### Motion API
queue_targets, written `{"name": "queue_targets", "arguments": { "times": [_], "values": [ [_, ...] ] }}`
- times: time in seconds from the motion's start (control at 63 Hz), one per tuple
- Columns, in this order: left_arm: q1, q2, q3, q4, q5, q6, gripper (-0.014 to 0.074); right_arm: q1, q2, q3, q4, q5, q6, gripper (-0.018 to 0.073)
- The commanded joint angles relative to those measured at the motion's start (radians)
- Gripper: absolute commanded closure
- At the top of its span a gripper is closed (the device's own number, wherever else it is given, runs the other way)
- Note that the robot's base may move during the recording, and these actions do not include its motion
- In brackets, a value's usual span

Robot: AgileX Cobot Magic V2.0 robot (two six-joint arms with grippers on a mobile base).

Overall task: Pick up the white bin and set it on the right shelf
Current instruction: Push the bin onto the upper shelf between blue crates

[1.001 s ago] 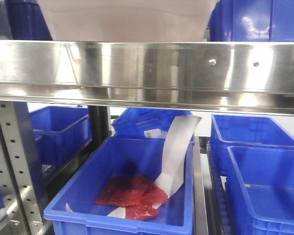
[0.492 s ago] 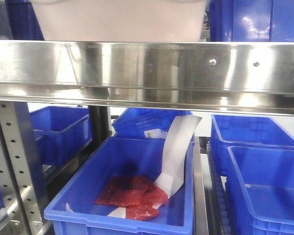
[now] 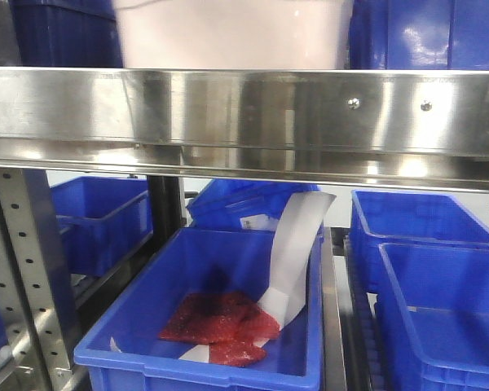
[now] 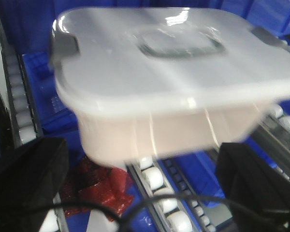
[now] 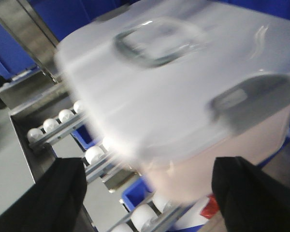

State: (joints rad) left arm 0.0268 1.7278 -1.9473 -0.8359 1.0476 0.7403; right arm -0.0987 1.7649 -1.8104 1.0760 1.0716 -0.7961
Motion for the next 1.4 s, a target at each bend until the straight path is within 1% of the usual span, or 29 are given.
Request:
{"name": "queue_targets", "arguments": {
  "times": [0.0, 0.048, 0.095, 0.175, 0.238, 0.254, 0.302, 0.349, 0.397, 0.429, 0.476, 0.54, 0.604, 0.667, 0.715, 0.731, 0.794, 0.826, 0.858, 0.921, 1.001, 1.112, 1.239, 1.382],
  "values": [
    [-0.001, -0.071, -0.041, -0.049, -0.013, -0.007, 0.0143, -0.008, -0.087, -0.039, 0.042, -0.014, 0.004, -0.0029],
    [-0.001, -0.082, -0.041, -0.049, 0.009, -0.007, 0.0188, -0.008, -0.104, -0.039, 0.040, -0.009, 0.005, 0.0029],
    [-0.001, -0.091, -0.041, -0.049, 0.034, -0.007, 0.0246, -0.008, -0.123, -0.039, 0.040, -0.003, 0.005, 0.0113],
    [-0.001, -0.110, -0.041, -0.049, 0.090, -0.007, 0.0370, -0.008, -0.159, -0.039, 0.038, 0.015, 0.005, 0.0302],
    [-0.001, -0.126, -0.041, -0.049, 0.129, -0.007, 0.0506, -0.008, -0.187, -0.039, 0.038, 0.041, 0.005, 0.0501],
    [-0.001, -0.130, -0.041, -0.049, 0.139, -0.007, 0.0547, -0.008, -0.193, -0.039, 0.038, 0.043, 0.007, 0.0517],
    [-0.001, -0.140, -0.041, -0.049, 0.169, -0.007, 0.0640, -0.008, -0.211, -0.036, 0.035, 0.055, 0.029, 0.0491],
    [-0.001, -0.148, -0.041, -0.049, 0.197, -0.007, 0.0736, -0.008, -0.229, -0.026, 0.027, 0.062, 0.058, 0.0491],
    [-0.001, -0.152, -0.041, -0.049, 0.222, -0.009, 0.0708, -0.008, -0.249, -0.006, 0.011, 0.064, 0.075, 0.0491],
    [-0.001, -0.154, -0.041, -0.046, 0.238, -0.025, 0.0715, -0.008, -0.270, 0.019, -0.005, 0.061, 0.082, 0.0491],
    [-0.001, -0.156, -0.041, -0.019, 0.261, -0.063, 0.0714, -0.008, -0.300, 0.056, -0.038, 0.051, 0.082, 0.0491],
    [-0.008, -0.166, -0.029, 0.057, 0.263, -0.118, 0.0714, -0.008, -0.354, 0.128, -0.090, 0.019, 0.082, 0.0491],
    [-0.022, -0.185, -0.002, 0.166, 0.260, -0.150, 0.0714, -0.008, -0.423, 0.218, -0.147, -0.035, 0.082, 0.0491],
    [-0.045, -0.212, 0.040, 0.292, 0.235, -0.207, 0.0714, -0.008, -0.504, 0.323, -0.207, -0.122, 0.091, 0.0491],
    [-0.063, -0.240, 0.072, 0.358, 0.211, -0.239, 0.0714, -0.008, -0.565, 0.403, -0.249, -0.196, 0.102, 0.0491],
    [-0.070, -0.247, 0.090, 0.387, 0.195, -0.251, 0.0714, -0.008, -0.591, 0.438, -0.267, -0.229, 0.106, 0.0491],
    [-0.096, -0.292, 0.162, 0.463, 0.123, -0.296, 0.0714, -0.008, -0.681, 0.559, -0.322, -0.339, 0.116, 0.0491],
    [-0.105, -0.317, 0.205, 0.488, 0.089, -0.309, 0.0714, -0.008, -0.726, 0.620, -0.343, -0.391, 0.117, 0.0491],
    [-0.123, -0.349, 0.259, 0.506, 0.023, -0.322, 0.0714, -0.008, -0.779, 0.682, -0.356, -0.442, 0.118, 0.0491],
    [-0.135, -0.400, 0.351, 0.507, -0.071, -0.322, 0.0714, -0.008, -0.859, 0.803, -0.363, -0.531, 0.118, 0.0491],
    [-0.154, -0.485, 0.498, 0.503, -0.214, -0.322, 0.0714, -0.008, -0.968, 0.951, -0.363, -0.626, 0.118, 0.0491],
    [-0.154, -0.634, 0.735, 0.503, -0.429, -0.322, 0.0714, -0.008, -1.125, 1.128, -0.362, -0.729, 0.118, 0.0491],
    [-0.154, -0.806, 0.982, 0.503, -0.668, -0.322, 0.0714, -0.008, -1.293, 1.266, -0.361, -0.799, 0.118, 0.0491],
    [-0.154, -0.997, 1.227, 0.500, -0.871, -0.322, 0.0715, -0.008, -1.471, 1.347, -0.326, -0.848, 0.118, 0.0491]
  ]
}}
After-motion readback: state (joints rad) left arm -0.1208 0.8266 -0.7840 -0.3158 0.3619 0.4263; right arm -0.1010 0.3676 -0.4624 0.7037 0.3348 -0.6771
